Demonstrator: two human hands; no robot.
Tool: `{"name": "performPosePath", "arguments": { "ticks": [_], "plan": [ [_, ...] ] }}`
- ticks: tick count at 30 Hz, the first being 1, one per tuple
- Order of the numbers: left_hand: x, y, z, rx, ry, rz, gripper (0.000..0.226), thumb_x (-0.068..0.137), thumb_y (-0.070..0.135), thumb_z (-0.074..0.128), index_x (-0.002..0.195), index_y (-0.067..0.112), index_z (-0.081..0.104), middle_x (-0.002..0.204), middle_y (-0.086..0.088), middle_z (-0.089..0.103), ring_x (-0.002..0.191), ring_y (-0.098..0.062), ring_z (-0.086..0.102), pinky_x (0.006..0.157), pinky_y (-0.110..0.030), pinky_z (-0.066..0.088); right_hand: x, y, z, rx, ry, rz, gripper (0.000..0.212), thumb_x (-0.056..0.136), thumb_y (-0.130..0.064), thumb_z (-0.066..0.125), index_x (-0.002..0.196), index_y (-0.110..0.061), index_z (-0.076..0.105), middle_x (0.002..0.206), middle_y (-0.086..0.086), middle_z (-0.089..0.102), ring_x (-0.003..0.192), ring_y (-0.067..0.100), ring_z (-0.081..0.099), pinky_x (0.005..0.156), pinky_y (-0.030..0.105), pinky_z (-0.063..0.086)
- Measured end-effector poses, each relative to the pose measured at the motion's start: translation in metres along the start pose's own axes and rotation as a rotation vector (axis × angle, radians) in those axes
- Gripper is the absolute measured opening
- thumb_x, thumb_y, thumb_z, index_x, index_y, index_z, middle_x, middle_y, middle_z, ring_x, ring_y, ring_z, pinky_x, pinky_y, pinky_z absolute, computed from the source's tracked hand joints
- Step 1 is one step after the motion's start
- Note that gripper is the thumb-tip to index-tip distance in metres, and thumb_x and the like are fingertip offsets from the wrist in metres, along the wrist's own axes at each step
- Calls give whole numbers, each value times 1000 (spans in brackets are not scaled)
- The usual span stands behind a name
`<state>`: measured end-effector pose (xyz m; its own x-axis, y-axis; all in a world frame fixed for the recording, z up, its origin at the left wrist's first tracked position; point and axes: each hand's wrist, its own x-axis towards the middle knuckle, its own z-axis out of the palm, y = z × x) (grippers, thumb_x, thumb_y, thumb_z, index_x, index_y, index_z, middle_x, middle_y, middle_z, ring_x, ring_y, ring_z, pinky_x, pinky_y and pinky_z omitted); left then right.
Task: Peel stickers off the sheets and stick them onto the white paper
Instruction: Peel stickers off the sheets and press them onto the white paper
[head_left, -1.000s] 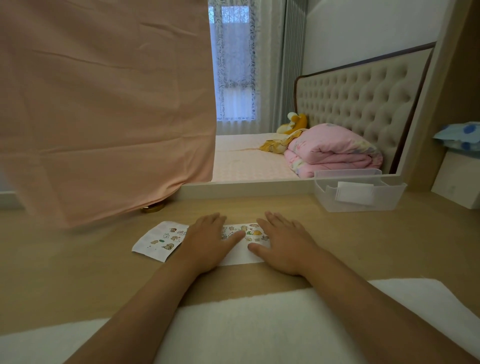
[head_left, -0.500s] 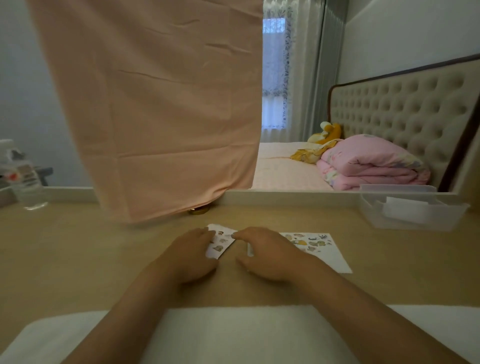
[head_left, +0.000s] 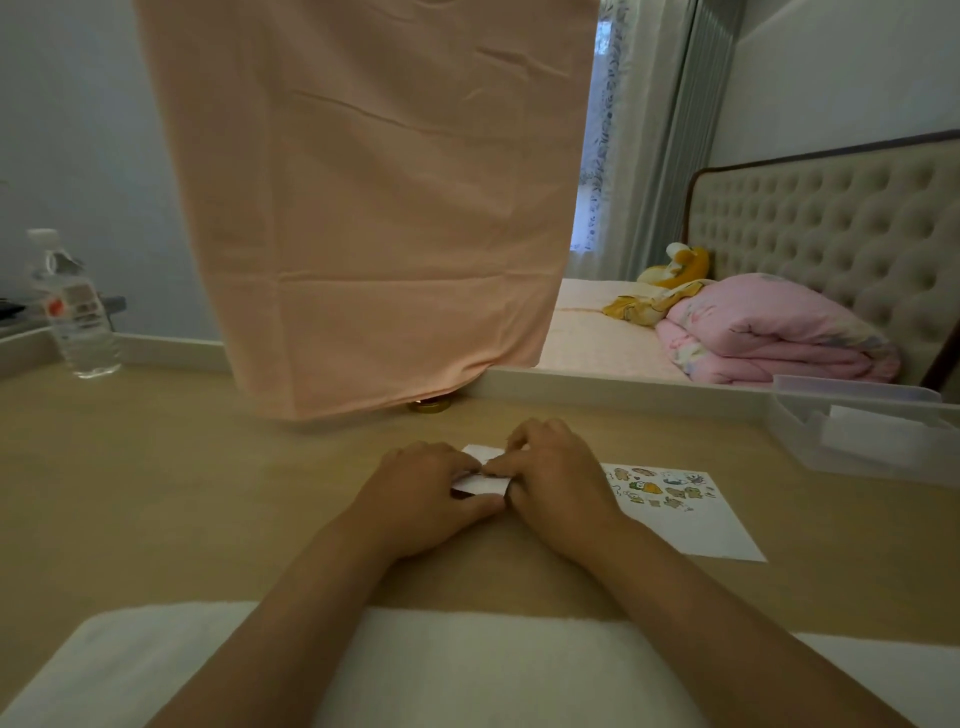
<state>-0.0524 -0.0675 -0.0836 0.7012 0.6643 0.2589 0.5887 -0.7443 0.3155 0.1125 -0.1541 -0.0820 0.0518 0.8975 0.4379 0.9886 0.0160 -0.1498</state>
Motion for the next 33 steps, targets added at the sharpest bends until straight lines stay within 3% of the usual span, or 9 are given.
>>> {"name": "performPosePath", "arguments": {
  "ticks": [4,10,13,16,18,22,27,31,33],
  "plan": [
    [-1,7,0,-79,19,3,58,84,71,56,133,41,58,127,15,59,119,-10,51,105,-34,38,-3,-1,-16,-81,-43,106,34,102,-34,48,132,-43,62,104,-5,59,91,16,53,69,32,33],
    [-5,19,-5,-78,137,74,39,93,49,60,132,42,61,127,13,55,117,-11,47,99,-31,38,-18,12,-33,81,1,140,36,99,-22,55,131,-33,65,132,-9,66,117,12,62,94,24,47],
    [-6,30,-7,-44,86,103,43,94,45,61,136,46,56,134,14,49,122,-10,42,101,-32,38,-29,17,-48,393,-120,250,51,97,0,46,136,-29,61,125,-1,69,86,-2,62,73,6,44],
    [-7,40,-8,-76,0,146,57,86,47,68,141,48,49,137,19,45,124,-6,41,105,-34,41,-40,20,-68,776,-144,496,35,100,-9,46,116,-28,71,69,6,67,43,3,50,47,21,36],
    [-7,48,-7,-129,-25,138,70,80,54,67,144,47,43,137,25,41,126,-4,40,107,-33,41,-48,27,-77,896,-69,542,24,102,-21,52,108,-20,76,60,6,61,42,10,46,47,26,33],
    [-7,72,-8,-255,37,82,71,83,59,67,145,37,41,136,18,44,126,-7,43,105,-33,43,-66,38,-85,964,70,542,26,98,-9,62,118,-21,73,71,4,61,52,11,53,47,28,39],
    [1,102,-5,-505,-48,-198,92,73,58,80,147,29,33,131,11,46,120,-13,49,98,-36,48,-78,51,-82,1073,247,555,28,94,-1,66,111,-21,73,83,6,59,57,13,58,47,27,38],
    [5,124,2,-879,-103,-371,45,86,32,76,125,18,57,112,2,69,91,-8,65,70,-21,47,-82,59,-81,1133,306,566,20,93,3,65,101,-16,69,85,6,64,51,10,56,44,19,39],
    [6,130,7,-932,-88,-378,18,91,24,71,107,17,68,100,1,73,78,-7,64,67,-21,45,-84,64,-82,1118,324,554,19,93,3,65,98,-15,68,85,7,64,51,9,56,44,15,40]
  ]
}}
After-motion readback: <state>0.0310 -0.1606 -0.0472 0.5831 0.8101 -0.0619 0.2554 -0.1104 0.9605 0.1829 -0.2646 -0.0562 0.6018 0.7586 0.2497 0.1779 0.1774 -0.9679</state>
